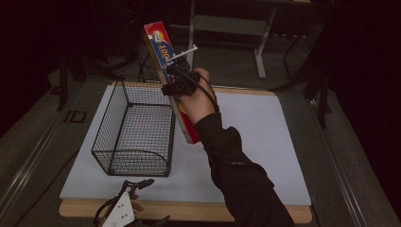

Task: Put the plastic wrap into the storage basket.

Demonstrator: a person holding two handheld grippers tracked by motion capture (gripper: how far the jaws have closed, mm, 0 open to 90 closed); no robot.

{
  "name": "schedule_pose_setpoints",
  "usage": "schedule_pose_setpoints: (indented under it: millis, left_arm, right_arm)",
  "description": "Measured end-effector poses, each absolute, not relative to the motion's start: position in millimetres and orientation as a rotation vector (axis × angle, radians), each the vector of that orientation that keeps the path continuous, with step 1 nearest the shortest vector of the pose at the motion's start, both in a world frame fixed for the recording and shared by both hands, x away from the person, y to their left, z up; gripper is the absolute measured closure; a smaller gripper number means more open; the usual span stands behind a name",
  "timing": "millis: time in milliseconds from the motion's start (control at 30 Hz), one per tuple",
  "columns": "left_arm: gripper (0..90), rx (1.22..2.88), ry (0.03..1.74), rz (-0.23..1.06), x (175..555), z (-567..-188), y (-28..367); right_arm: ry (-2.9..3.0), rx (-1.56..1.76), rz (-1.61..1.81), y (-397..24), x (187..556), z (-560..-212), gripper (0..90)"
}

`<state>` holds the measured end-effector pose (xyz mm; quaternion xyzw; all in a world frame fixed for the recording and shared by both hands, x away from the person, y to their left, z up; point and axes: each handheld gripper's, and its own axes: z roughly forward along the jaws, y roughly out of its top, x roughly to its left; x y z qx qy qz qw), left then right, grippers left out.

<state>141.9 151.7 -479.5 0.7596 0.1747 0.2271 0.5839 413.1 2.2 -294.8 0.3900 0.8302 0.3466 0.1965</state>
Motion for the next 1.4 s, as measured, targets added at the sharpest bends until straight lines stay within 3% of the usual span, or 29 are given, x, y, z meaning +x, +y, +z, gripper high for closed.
schedule_pose_setpoints:
  millis: [567,900,1400]
  left_arm:
    - [0.6,1.773,0.406,0.532,141,-479,152]
    - [0.5,1.788,0.410,0.531,141,-480,152]
    - [0.6,1.795,0.400,0.537,138,-478,151]
  right_arm:
    - [2.322,1.003,1.147,59,402,-300,40.1]
    - [2.349,0.982,1.143,100,402,-335,40.0]
    - [2.404,1.119,0.998,123,412,-390,40.0]
